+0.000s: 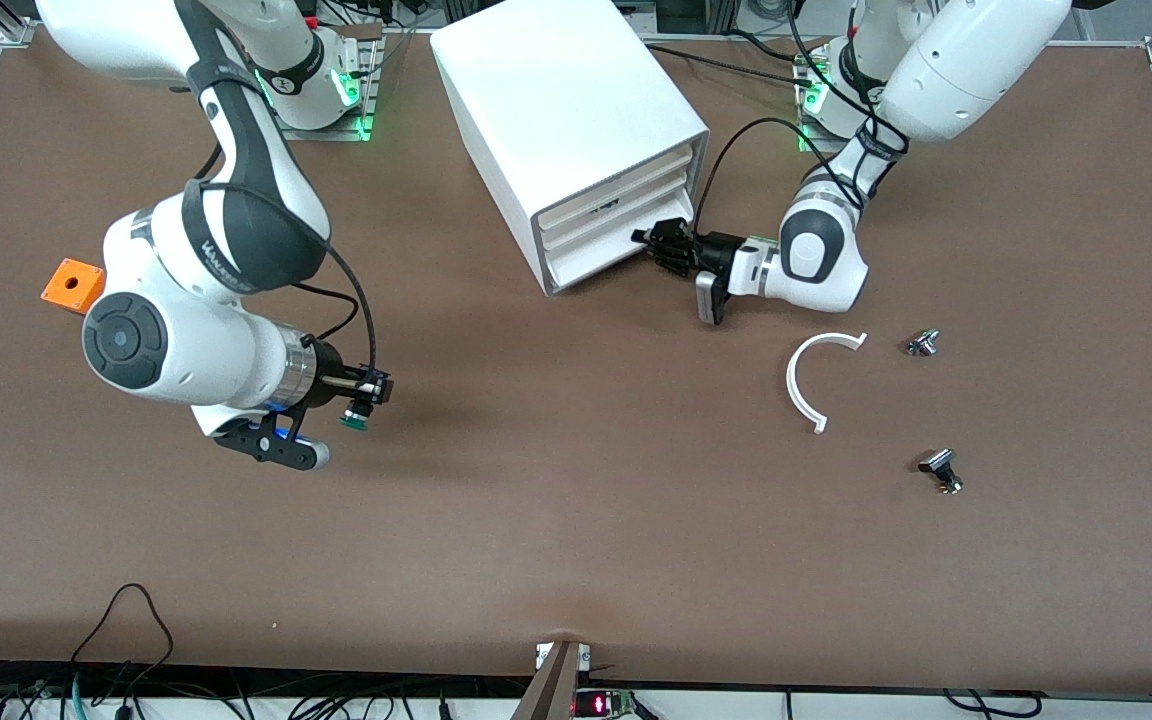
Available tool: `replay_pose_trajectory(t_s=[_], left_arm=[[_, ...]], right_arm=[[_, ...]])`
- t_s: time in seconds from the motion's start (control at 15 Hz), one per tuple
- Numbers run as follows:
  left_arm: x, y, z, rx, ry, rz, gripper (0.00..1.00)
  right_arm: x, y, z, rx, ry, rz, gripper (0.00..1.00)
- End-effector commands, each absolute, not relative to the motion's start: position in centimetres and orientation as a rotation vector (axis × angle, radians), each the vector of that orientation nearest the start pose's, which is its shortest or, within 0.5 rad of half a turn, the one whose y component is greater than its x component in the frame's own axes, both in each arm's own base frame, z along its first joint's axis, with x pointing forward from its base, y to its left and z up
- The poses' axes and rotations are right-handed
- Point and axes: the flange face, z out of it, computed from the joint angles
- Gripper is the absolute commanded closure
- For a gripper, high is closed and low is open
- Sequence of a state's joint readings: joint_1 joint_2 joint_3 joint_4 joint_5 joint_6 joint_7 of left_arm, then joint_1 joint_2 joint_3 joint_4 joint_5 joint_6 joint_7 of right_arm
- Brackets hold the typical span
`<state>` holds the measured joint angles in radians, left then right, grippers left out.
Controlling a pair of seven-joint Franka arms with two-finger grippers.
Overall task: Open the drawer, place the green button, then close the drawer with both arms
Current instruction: 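Pull the drawer open with the left gripper while the right gripper lifts the button, then lower the green button into the open drawer and open the right gripper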
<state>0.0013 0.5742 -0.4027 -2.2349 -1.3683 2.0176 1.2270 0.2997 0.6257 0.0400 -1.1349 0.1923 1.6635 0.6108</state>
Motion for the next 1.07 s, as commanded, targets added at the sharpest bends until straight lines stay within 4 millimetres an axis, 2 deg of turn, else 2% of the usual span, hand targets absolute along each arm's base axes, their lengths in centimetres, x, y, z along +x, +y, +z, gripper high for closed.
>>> replay_pose_trajectory(t_s=[0.0, 0.07, 0.2, 0.4, 0.47, 0.53, 0.8, 1.0], left_arm=[[45.9, -24.3, 13.9, 1.809, -0.409, -0.158, 1.00], [47.0, -23.5, 14.2, 1.831, -0.415, -0.158, 1.00], [48.9, -22.2, 14.6, 1.876, -0.416, -0.172, 1.00], [50.7, -21.1, 15.4, 1.916, -0.412, -0.177, 1.00], [50.9, -20.7, 15.4, 1.925, -0.403, -0.182, 0.72], [51.0, -20.4, 15.4, 1.929, -0.430, -0.170, 0.01], [52.5, -18.3, 17.3, 1.965, -0.436, -0.142, 0.00], [54.7, -16.2, 20.3, 2.006, -0.468, -0.197, 0.00]], right_arm=[[66.6, 28.2, 47.3, -2.904, 0.584, 0.246, 1.00], [66.2, 29.4, 48.0, -2.890, 0.646, 0.237, 1.00], [64.7, 33.0, 49.4, -2.862, 0.756, 0.225, 1.00], [61.9, 38.4, 50.6, -2.824, 0.894, 0.201, 1.00], [61.0, 40.1, 51.0, -2.812, 0.940, 0.193, 1.00], [60.1, 41.6, 51.2, -2.793, 0.994, 0.182, 1.00], [56.9, 47.2, 51.2, -2.716, 1.144, 0.135, 1.00], [53.9, 51.8, 50.4, -2.682, 1.223, 0.063, 1.00]])
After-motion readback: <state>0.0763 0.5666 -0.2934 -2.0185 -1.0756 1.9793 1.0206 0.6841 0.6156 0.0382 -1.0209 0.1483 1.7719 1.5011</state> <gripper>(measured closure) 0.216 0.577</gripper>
